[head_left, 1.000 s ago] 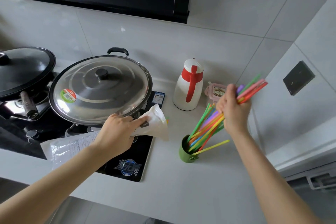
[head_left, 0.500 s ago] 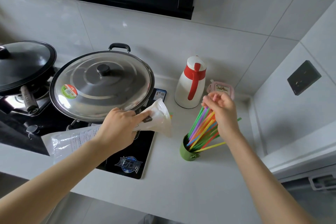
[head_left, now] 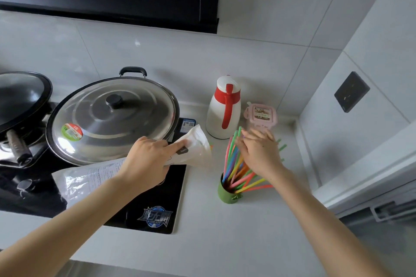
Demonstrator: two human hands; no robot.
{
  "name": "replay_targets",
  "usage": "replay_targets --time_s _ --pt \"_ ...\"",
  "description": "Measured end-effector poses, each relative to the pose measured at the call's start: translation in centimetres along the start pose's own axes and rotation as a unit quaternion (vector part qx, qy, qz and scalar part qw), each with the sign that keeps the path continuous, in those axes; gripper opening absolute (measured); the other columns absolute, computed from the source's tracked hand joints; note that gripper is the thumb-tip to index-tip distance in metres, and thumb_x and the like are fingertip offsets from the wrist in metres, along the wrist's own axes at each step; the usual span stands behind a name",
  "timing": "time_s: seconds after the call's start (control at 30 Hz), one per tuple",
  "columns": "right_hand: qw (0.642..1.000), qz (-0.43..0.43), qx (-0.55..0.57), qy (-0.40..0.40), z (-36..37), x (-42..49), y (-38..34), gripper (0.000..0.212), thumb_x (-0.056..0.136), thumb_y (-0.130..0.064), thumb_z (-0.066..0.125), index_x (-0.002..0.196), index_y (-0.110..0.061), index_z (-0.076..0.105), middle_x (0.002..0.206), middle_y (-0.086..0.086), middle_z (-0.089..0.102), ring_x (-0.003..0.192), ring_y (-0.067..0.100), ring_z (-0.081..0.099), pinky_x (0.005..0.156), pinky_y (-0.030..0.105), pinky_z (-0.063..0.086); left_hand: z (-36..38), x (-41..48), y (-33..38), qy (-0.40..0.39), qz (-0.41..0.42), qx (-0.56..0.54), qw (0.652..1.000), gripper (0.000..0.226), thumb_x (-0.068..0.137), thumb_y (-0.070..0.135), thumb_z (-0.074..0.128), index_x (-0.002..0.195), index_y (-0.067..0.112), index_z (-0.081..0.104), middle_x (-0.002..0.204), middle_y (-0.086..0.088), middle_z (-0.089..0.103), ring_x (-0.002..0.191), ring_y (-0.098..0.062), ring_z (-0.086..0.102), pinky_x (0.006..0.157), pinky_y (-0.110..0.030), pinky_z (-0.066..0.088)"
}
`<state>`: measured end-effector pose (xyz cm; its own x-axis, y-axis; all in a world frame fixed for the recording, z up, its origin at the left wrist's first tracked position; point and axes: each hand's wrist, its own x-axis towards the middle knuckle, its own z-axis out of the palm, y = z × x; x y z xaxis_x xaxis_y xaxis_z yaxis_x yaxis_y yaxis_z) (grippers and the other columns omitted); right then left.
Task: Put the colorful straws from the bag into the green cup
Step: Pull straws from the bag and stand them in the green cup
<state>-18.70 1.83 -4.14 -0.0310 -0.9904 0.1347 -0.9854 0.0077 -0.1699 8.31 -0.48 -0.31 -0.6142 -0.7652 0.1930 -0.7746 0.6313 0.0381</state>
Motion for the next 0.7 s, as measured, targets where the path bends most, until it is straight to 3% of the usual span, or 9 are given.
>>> replay_targets --time_s 0.07,0.1,0.17,0.23,0.3,0.43,0.57,0.6,0.7 --pt "0.998 0.010 -0.034 -0.046 -0.2 0.1 0.2 0.046 0.101 -0.040 0.026 0.129 -0.021 0.057 0.151 0.000 0.039 0.142 0.024 0.028 0.118 0.047 0.013 0.0 0.3 0.0 0.004 0.009 0.000 1.000 0.075 0.040 0.001 0.083 0.112 0.016 0.066 0.052 -0.003 0.057 0.040 -0.027 0.054 0.047 -0.030 0.042" --pt "0.999 0.015 -0.024 -0.034 -0.7 0.1 0.3 0.044 0.101 -0.038 0.029 0.132 -0.021 0.053 0.152 0.002 0.038 0.143 0.024 0.027 0.118 0.048 0.012 0.0 0.5 0.0 0.004 0.015 0.000 1.000 0.075 0.041 0.001 0.082 0.112 0.016 0.066 0.052 -0.003 0.057 0.041 -0.027 0.054 0.048 -0.030 0.043" --pt "0.993 0.024 0.074 0.085 -2.0 -0.3 0.4 0.037 0.099 -0.028 0.042 0.128 -0.013 0.058 0.141 0.009 0.052 0.133 0.028 0.043 0.112 0.045 0.029 -0.1 0.9 0.0 0.009 0.029 0.001 1.000 0.074 0.042 0.001 0.082 0.112 0.017 0.066 0.052 -0.002 0.057 0.041 -0.027 0.054 0.048 -0.029 0.044" --pt "0.946 0.053 0.235 0.216 -3.1 -1.3 -0.2 0.026 0.095 -0.020 0.050 0.111 -0.010 0.067 0.116 0.009 0.069 0.109 0.025 0.063 0.094 0.038 0.048 -0.4 1.3 -0.1 0.016 0.046 0.004 0.999 0.073 0.042 0.000 0.081 0.112 0.017 0.066 0.052 -0.002 0.056 0.041 -0.027 0.053 0.047 -0.030 0.046" --pt "0.872 0.105 0.417 0.234 -3.6 -2.5 -1.6 0.020 0.096 -0.023 0.048 0.096 -0.019 0.069 0.097 0.001 0.073 0.091 0.016 0.070 0.081 0.029 0.054 -0.8 1.8 -0.2 0.015 0.066 0.014 0.998 0.073 0.042 0.000 0.081 0.111 0.016 0.066 0.052 -0.003 0.056 0.040 -0.028 0.052 0.046 -0.030 0.046" --pt "0.694 0.232 0.673 0.109 -2.4 -2.5 -4.6 0.019 0.097 -0.024 0.047 0.090 -0.021 0.065 0.092 0.003 0.070 0.089 0.019 0.068 0.080 0.027 0.055 -2.4 3.2 -0.6 0.031 0.132 0.094 0.986 0.072 0.040 0.001 0.079 0.110 0.015 0.067 0.053 -0.002 0.055 0.041 -0.026 0.050 0.047 -0.027 0.037" --pt "0.462 0.318 0.827 -0.035 -1.4 -0.4 -6.1 0.021 0.091 -0.032 0.054 0.092 -0.012 0.060 0.080 0.009 0.053 0.072 0.023 0.053 0.079 0.034 0.050 -4.6 5.1 -0.3 0.033 0.226 0.267 0.936 0.073 0.057 0.012 0.070 0.126 0.023 0.052 0.066 0.002 0.059 0.053 -0.021 0.053 0.056 -0.031 0.037" --pt "0.417 0.319 0.849 -0.058 -1.3 0.0 -6.4 0.023 0.088 -0.034 0.056 0.094 -0.012 0.061 0.085 0.011 0.055 0.076 0.025 0.053 0.082 0.036 0.048 -5.0 5.6 -0.1 0.029 0.261 0.303 0.916 0.076 0.065 0.017 0.067 0.135 0.027 0.038 0.075 0.003 0.060 0.061 -0.021 0.055 0.062 -0.032 0.035" --pt "0.317 0.302 0.894 -0.091 -0.9 0.7 -7.0 0.040 0.094 -0.040 0.045 0.115 -0.012 0.064 0.125 0.014 0.060 0.118 0.032 0.055 0.103 0.043 0.039 -6.0 7.3 0.4 0.000 0.326 0.379 0.866 0.091 0.076 0.026 0.066 0.138 0.022 0.000 0.093 0.000 0.057 0.077 -0.024 0.053 0.069 -0.037 0.027"
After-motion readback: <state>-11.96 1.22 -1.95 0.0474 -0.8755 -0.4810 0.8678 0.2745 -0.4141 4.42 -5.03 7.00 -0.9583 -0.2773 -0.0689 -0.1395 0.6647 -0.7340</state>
